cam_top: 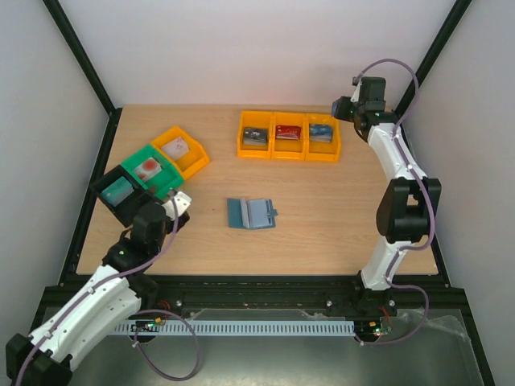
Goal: Take the credit cards out of the card holder
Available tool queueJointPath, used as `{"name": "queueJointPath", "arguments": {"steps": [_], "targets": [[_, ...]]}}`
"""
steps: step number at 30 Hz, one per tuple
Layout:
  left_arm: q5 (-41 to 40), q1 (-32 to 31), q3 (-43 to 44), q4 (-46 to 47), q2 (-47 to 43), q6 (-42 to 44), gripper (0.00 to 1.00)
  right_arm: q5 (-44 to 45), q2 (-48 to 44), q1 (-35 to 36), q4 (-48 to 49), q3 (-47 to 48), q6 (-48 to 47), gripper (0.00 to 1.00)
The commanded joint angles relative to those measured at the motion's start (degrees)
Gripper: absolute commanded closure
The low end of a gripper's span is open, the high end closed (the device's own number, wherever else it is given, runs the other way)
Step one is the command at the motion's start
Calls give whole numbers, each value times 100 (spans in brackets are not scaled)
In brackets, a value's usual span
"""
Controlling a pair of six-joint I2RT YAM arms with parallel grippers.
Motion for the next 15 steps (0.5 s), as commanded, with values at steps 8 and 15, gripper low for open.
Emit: {"name": "queueJointPath", "arguments": {"steps": [8,15], "targets": [[689,1142,83,-53,-565,-1927,1,-232,1305,-16,-936,1099,-451,98],[1347,1949,295,-12,-774,-3838,1,-678,1929,-15,-905,1429,-209,98]]}}
